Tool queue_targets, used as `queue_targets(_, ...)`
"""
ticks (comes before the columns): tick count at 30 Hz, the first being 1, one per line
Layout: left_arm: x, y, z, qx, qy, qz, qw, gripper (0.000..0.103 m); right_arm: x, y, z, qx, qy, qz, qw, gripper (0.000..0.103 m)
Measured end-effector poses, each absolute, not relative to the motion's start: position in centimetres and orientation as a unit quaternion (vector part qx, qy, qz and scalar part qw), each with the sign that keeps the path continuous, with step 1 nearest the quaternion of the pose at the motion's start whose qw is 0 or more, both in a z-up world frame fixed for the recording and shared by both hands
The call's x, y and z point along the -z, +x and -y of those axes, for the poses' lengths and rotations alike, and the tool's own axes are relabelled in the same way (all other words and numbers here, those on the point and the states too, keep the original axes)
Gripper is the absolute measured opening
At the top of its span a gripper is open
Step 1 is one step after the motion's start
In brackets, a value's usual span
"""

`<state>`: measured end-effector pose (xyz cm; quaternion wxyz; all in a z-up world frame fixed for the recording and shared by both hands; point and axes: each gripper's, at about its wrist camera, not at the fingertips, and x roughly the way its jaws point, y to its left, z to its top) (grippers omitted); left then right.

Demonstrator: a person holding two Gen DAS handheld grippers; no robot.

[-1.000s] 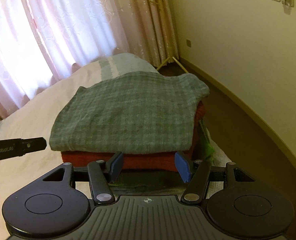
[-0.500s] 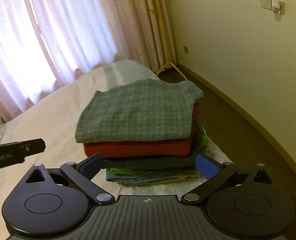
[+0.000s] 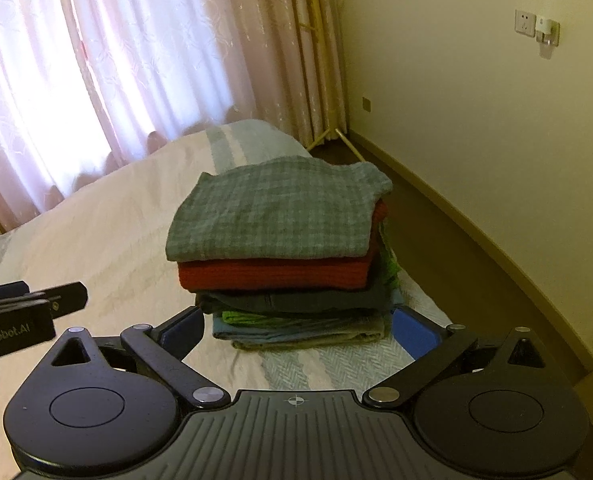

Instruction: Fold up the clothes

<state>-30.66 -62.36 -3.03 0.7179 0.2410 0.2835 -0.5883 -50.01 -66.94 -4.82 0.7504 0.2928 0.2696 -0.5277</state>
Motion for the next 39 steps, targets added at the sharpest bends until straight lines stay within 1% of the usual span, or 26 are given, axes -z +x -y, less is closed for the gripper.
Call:
queue_targets(1,3.0,-30.8,62.1,0.588,0.243,-0.281,0.719,0.073,4.8,-50.1,66.8,0.529,0.293,-0.268,0.75,0.102)
queue_targets(2,3.0,-31.0,61.9,0.587,0.245,-0.277,0.72,0.075,4.8,-50.2,66.7,0.53,0.292,-0.267,0.75,0.102)
queue_targets(3,2.9,-31.2,61.6,0.586,0.247,-0.272,0.722,0.079,4.7,-50.3,66.5,0.531,0.292,-0.266,0.75,0.102)
queue_targets(4,2.8,-31.4,61.4,0.586,0.25,-0.264,0.724,0.085,4.7,-50.4,66.4,0.531,0.292,-0.265,0.75,0.102)
queue_targets(7,2.6,-32.4,60.6,0.59,0.258,-0.237,0.727,0.09,4.6,-50.6,65.9,0.534,0.291,-0.262,0.749,0.102)
queue_targets(14,3.2,-33.2,60.3,0.588,0.265,-0.248,0.723,0.09,5.3,-51.5,65.6,0.542,0.302,-0.267,0.737,0.102)
queue_targets(27,5.6,-33.5,61.5,0.573,0.288,-0.276,0.716,0.09,7.6,-51.3,66.3,0.537,0.303,-0.304,0.726,0.102)
queue_targets(39,7.5,-33.4,62.7,0.569,0.301,-0.294,0.707,0.09,9.0,-51.2,67.3,0.53,0.315,-0.319,0.72,0.102)
